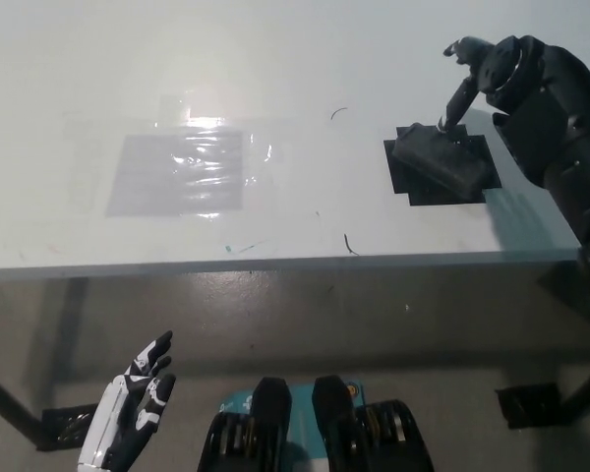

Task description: A whiteboard eraser is kept on the black marked spot on the table infront of the robot and the robot uses its right hand to swipe it back and forth on the table twice to clean it

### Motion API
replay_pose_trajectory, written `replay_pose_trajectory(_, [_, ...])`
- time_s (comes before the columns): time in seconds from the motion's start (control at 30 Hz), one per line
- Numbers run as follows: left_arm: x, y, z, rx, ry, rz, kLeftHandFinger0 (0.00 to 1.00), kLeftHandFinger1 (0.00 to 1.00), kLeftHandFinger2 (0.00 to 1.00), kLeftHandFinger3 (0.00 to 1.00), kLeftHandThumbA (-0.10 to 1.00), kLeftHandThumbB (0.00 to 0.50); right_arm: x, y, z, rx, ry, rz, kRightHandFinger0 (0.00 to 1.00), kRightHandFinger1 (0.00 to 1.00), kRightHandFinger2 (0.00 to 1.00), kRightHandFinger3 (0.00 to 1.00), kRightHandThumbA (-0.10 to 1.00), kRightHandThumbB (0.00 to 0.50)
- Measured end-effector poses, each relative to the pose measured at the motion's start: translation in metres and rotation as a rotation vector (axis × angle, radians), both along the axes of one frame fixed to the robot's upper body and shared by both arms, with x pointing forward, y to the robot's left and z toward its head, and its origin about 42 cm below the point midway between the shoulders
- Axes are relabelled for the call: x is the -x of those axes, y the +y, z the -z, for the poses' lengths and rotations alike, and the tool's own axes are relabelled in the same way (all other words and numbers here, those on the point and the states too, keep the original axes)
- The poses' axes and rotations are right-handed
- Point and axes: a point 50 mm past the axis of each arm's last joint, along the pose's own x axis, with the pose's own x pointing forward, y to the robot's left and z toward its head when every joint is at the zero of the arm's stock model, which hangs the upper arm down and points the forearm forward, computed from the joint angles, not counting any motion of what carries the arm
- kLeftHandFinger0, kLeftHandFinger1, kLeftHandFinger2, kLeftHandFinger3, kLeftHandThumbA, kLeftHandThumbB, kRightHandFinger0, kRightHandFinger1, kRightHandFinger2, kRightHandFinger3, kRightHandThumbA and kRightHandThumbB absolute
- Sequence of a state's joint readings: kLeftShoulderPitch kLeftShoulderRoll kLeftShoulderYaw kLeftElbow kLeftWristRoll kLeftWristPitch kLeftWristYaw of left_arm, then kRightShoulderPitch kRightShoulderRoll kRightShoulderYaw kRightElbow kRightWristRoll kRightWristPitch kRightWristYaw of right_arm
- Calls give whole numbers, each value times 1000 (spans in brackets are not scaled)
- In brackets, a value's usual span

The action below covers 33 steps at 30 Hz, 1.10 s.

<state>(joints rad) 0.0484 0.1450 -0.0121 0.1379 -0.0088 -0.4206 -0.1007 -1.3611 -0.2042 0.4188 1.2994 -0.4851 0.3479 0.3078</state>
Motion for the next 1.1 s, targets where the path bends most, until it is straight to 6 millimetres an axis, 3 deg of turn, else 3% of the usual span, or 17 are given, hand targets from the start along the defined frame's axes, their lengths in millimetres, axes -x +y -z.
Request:
replay_pose_trajectory(0.37, [0, 1, 0, -9, 1, 1, 1000, 1000, 1000, 1000, 806, 424, 8, -14, 47, -32, 115, 34, 1000, 1000, 1000, 1000, 1000, 369])
replay_pose_trajectory(0.53, [0, 0, 0, -18, 1, 2, 1000, 1000, 1000, 1000, 802, 418, 13, -15, 63, -29, 156, 48, 1000, 1000, 1000, 1000, 1000, 323])
replay_pose_trajectory(0.7, [0, 1, 0, -20, 1, 2, 1000, 1000, 1000, 1000, 803, 409, 16, -19, 74, -14, 184, 50, 1000, 1000, 1000, 1000, 1000, 309])
replay_pose_trajectory(0.73, [0, 0, 0, -21, 0, 2, 1000, 1000, 1000, 1000, 802, 409, 16, -19, 75, -8, 186, 49, 1000, 1000, 1000, 1000, 1000, 330])
replay_pose_trajectory(0.77, [0, 1, 0, -21, -1, 2, 1000, 1000, 1000, 1000, 794, 412, 16, -19, 75, -6, 186, 49, 810, 887, 991, 1000, 1000, 353])
replay_pose_trajectory(0.8, [0, 1, 0, -21, -1, 2, 1000, 1000, 1000, 1000, 788, 408, 16, -20, 75, -5, 184, 50, 939, 1000, 1000, 1000, 1000, 393])
replay_pose_trajectory(0.83, [0, 1, 0, -21, -1, 2, 1000, 1000, 1000, 1000, 787, 408, 16, -20, 75, 0, 176, 56, 884, 1000, 1000, 1000, 887, 378])
replay_pose_trajectory(0.87, [0, 1, 0, -21, 0, 2, 1000, 1000, 1000, 1000, 788, 409, 16, -20, 76, 8, 162, 62, 753, 913, 960, 1000, 712, 325])
replay_pose_trajectory(0.9, [0, 1, 0, -21, 0, 2, 1000, 1000, 1000, 1000, 788, 410, 16, -21, 77, 17, 145, 67, 722, 889, 940, 1000, 687, 329])
replay_pose_trajectory(0.93, [0, 1, 0, -21, 0, 2, 1000, 1000, 1000, 1000, 791, 412, 16, -21, 77, 22, 136, 70, 359, 481, 607, 952, 400, 232])
replay_pose_trajectory(0.97, [0, 1, 0, -21, 1, 2, 1000, 1000, 1000, 1000, 793, 419, 16, -22, 79, 34, 115, 78, 136, 220, 405, 923, 222, 205])
replay_pose_trajectory(1.0, [0, 1, 0, -21, 2, 2, 1000, 1000, 1000, 1000, 794, 421, 16, -23, 81, 43, 98, 84, 23, 116, 294, 841, 129, 203])
replay_pose_trajectory(1.03, [0, 1, 0, -21, 3, 1, 1000, 1000, 1000, 1000, 795, 422, 17, -24, 82, 51, 80, 92, 5, 83, 261, 808, 106, 203])
replay_pose_trajectory(1.07, [0, 1, 0, -22, 3, 1, 1000, 1000, 1000, 1000, 795, 425, 17, -25, 83, 60, 57, 100, 0, 3, 162, 829, 61, 218])
replay_pose_trajectory(1.1, [0, 1, 0, -22, 3, 2, 1000, 1000, 1000, 1000, 797, 429, 17, -26, 84, 66, 41, 106, 0, 0, 78, 972, 9, 220])
